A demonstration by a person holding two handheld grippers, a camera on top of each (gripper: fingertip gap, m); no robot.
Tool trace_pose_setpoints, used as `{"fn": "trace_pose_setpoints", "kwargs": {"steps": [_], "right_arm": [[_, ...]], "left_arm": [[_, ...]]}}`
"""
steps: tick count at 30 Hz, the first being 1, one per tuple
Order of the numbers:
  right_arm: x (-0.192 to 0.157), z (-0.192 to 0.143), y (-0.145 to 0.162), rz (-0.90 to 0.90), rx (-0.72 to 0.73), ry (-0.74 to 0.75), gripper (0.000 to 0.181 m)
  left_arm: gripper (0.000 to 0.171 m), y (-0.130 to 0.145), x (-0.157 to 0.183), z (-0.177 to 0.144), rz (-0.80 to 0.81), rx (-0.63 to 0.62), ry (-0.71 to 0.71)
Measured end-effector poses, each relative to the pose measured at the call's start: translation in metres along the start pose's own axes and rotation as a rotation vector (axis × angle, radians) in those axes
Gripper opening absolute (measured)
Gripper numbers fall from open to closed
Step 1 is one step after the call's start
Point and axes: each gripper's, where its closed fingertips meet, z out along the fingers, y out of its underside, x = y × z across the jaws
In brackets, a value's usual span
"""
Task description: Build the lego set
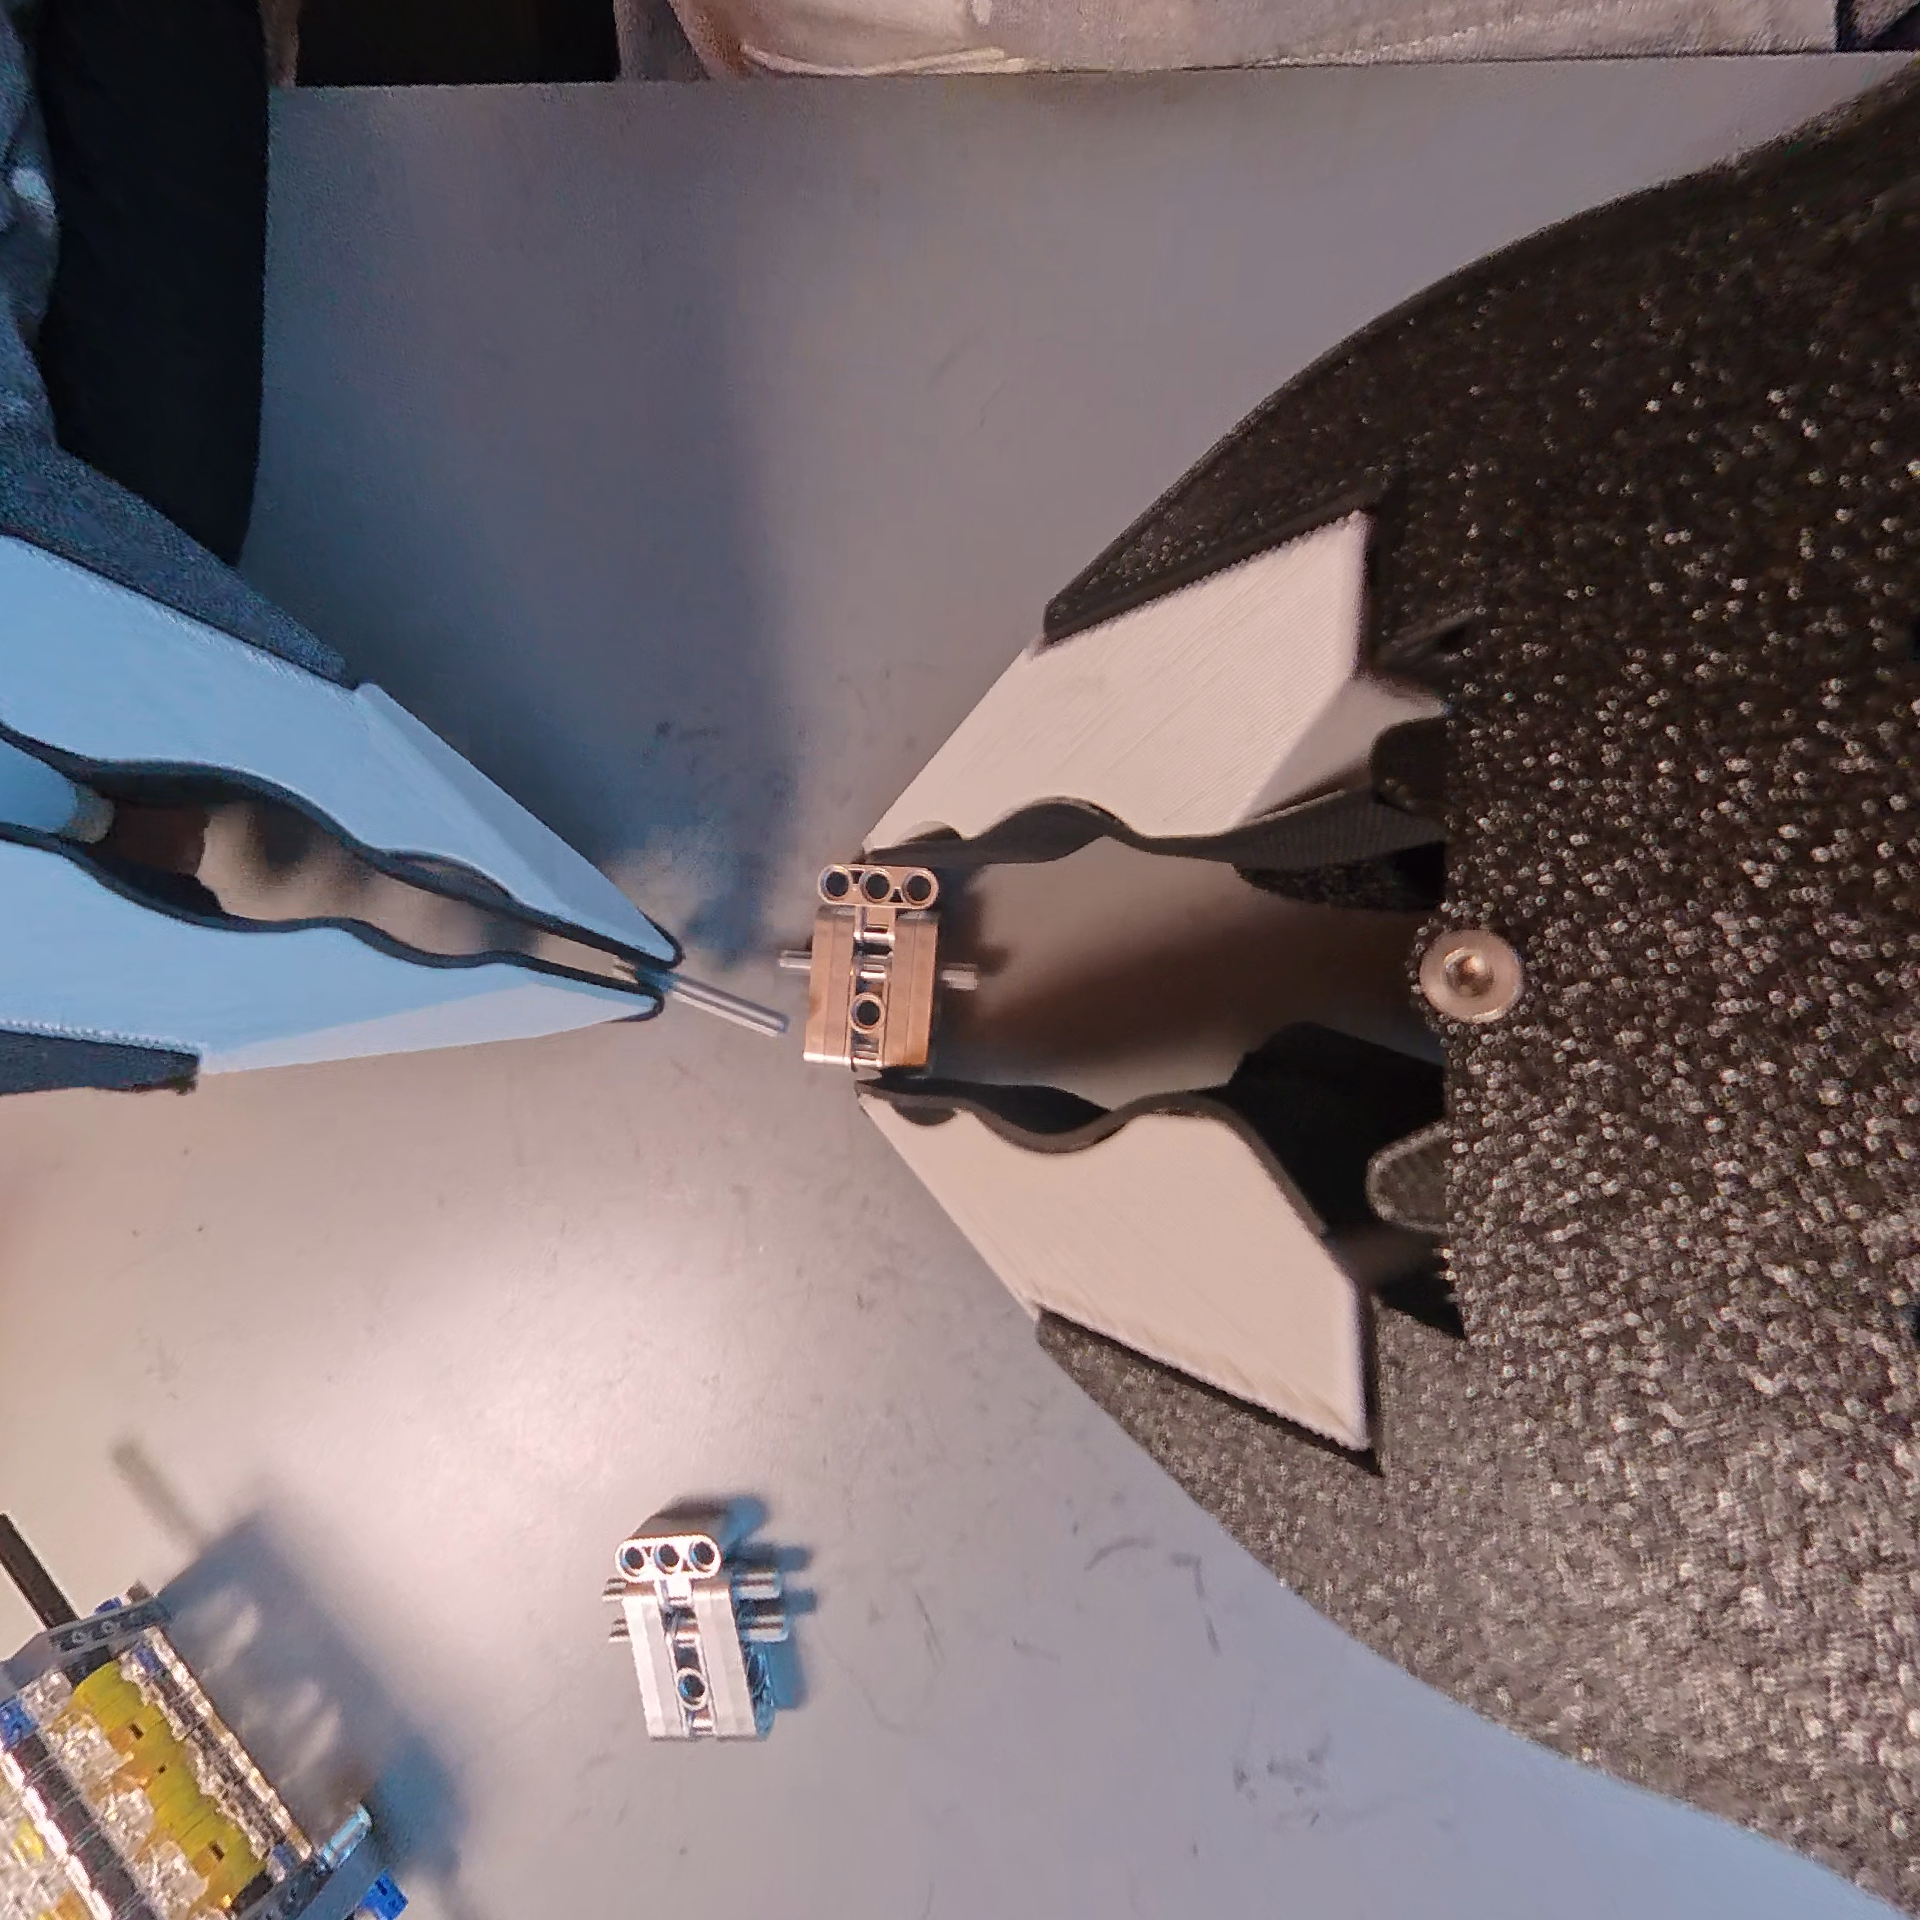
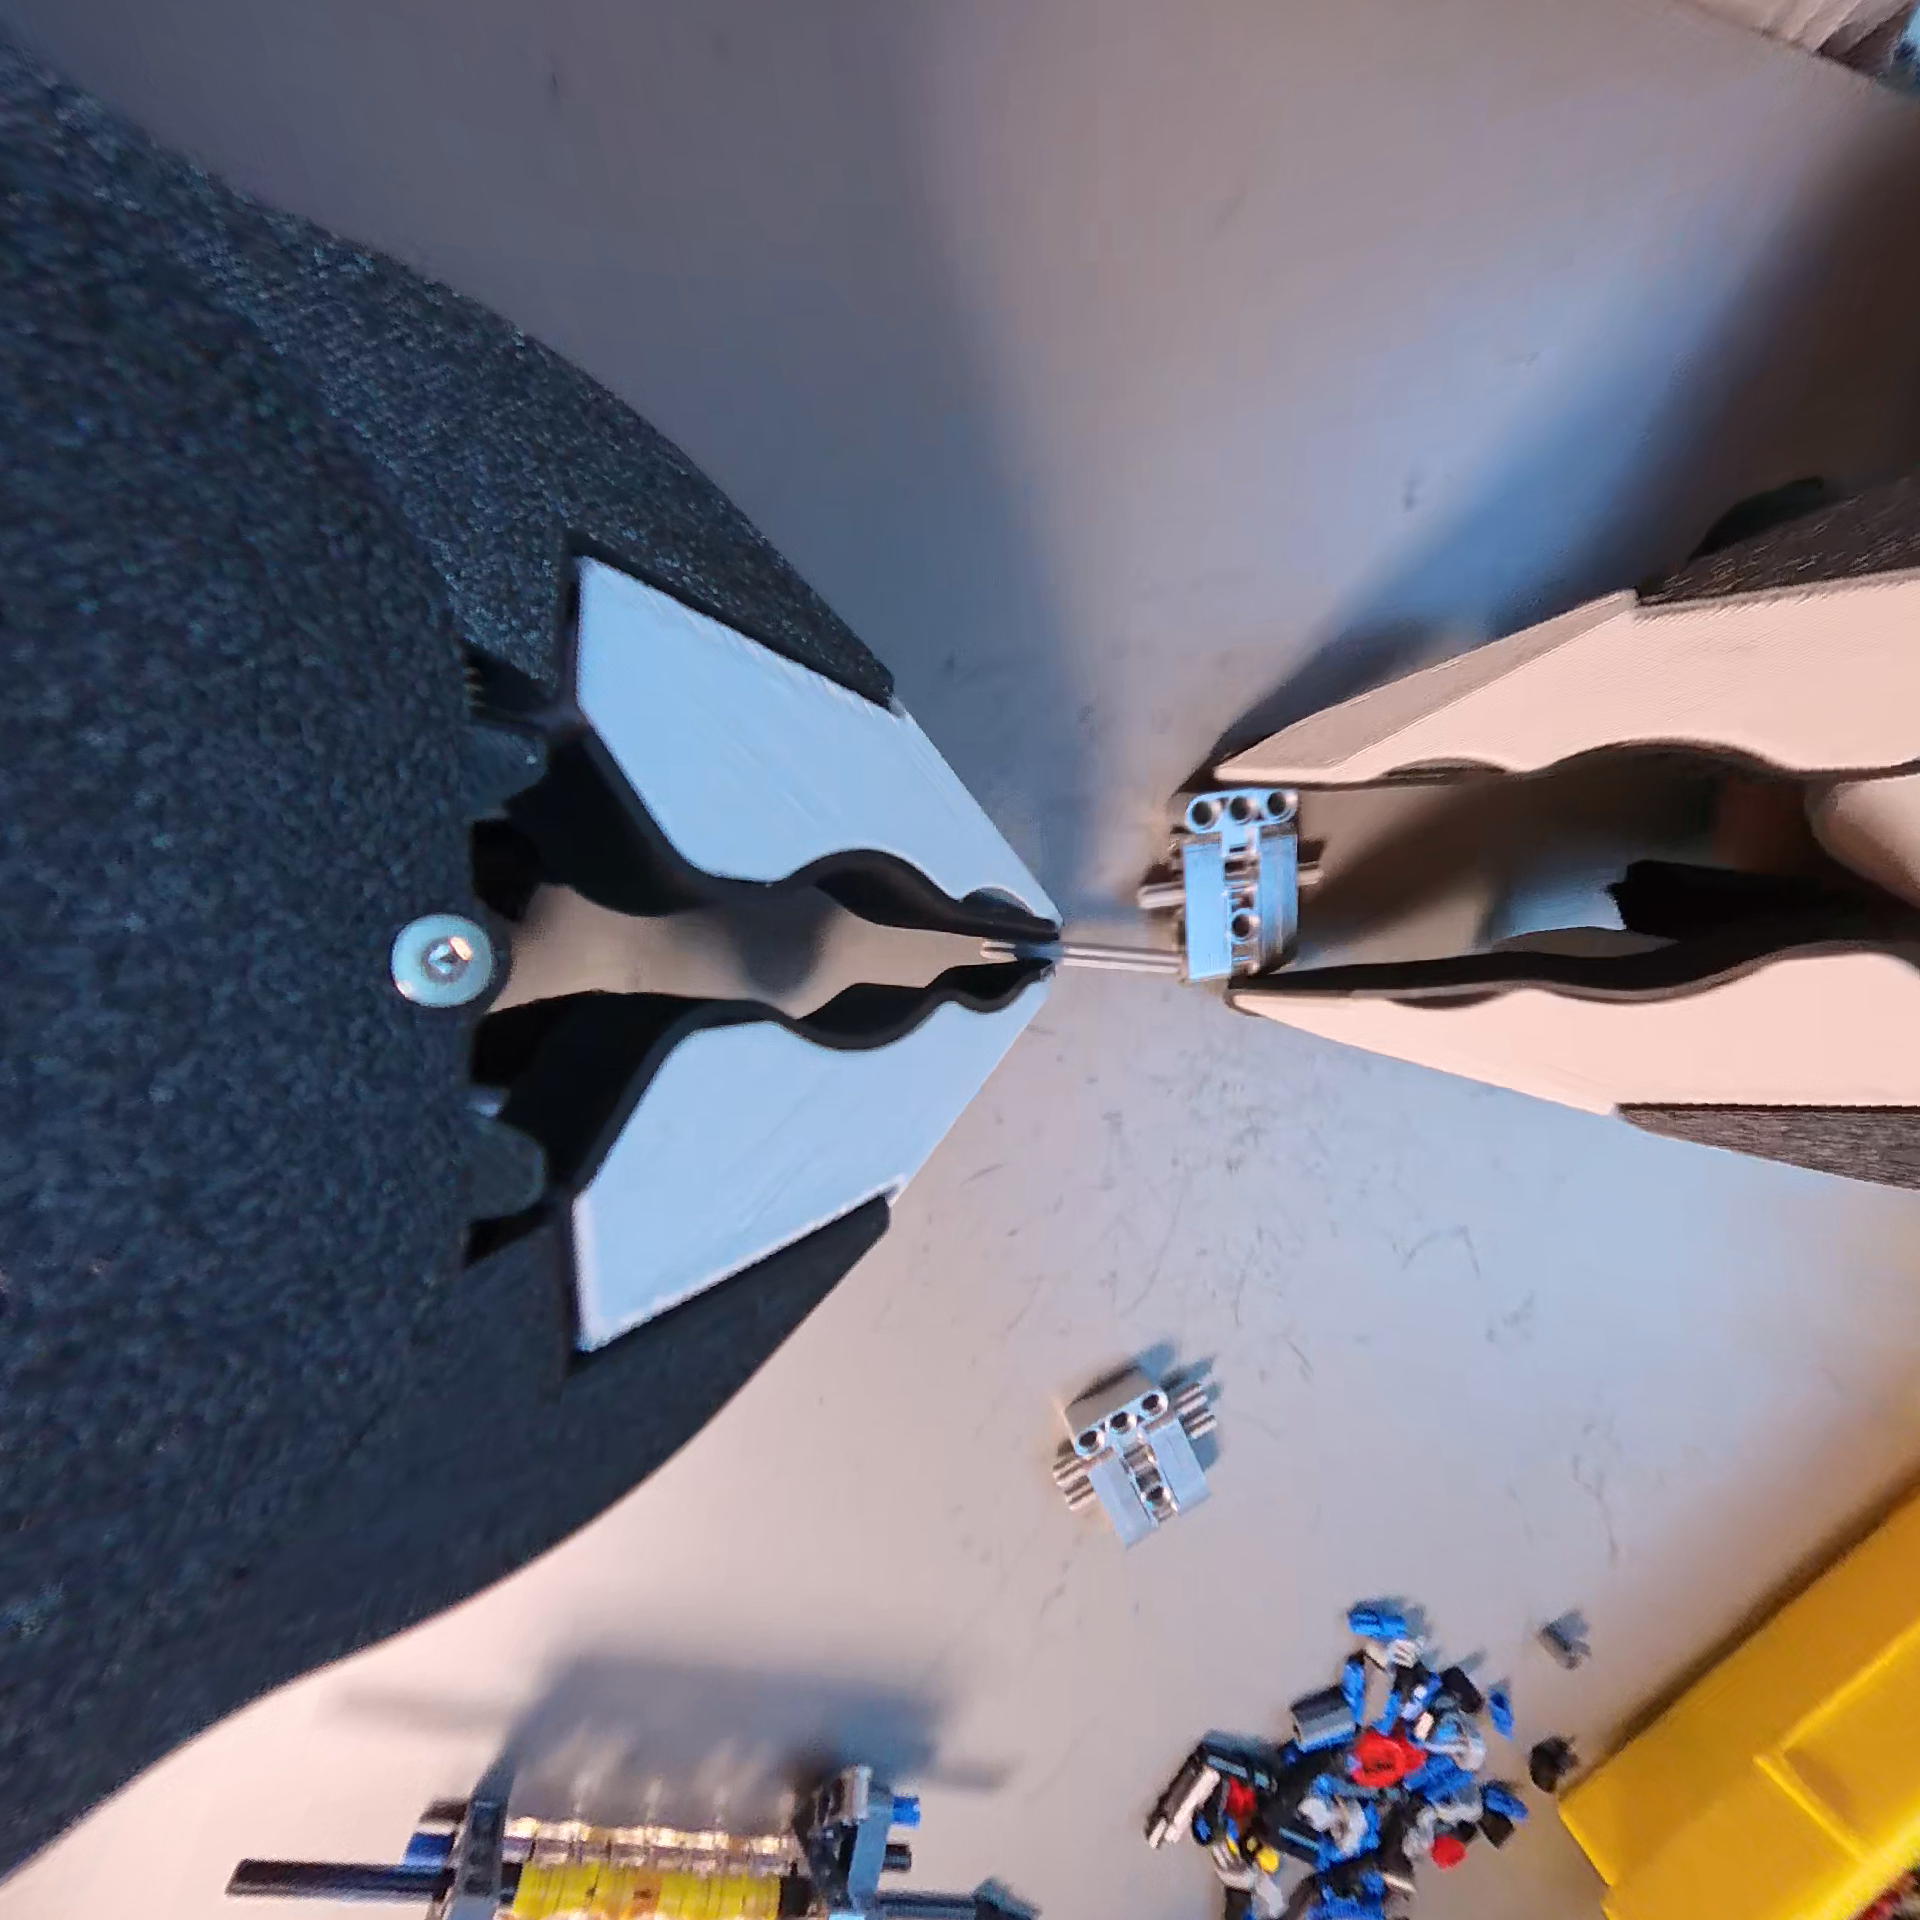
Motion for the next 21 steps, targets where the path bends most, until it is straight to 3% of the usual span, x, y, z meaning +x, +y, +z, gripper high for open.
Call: {"fn": "trace_pose_setpoints", "kwargs": {"steps": [1, 7, 12, 17, 21], "right_arm": [[-0.001, -0.002, -0.004, -0.001, 0.022, 0.004, 0.001], [-0.005, -0.018, -0.019, -0.036, 0.075, 0.027, 0.0], [0.014, -0.033, -0.012, -0.014, 0.052, 0.151, 0.0], [0.013, -0.078, 0.02, 0.106, -0.032, 0.165, 0.029], [-0.018, -0.088, 0.044, 0.211, -0.131, 0.093, 0.051]], "left_arm": [[0.039, 0.0, 0.0, 0.0, -0.003, 0.005, -0.004], [0.04, -0.001, -0.003, -0.001, 0.011, 0.014, -0.042], [0.041, -0.003, -0.006, -0.007, 0.008, 0.037, -0.066], [0.042, -0.003, -0.008, -0.023, 0.007, 0.06, -0.115], [0.043, -0.004, -0.004, -0.027, -0.011, 0.092, -0.12]]}}
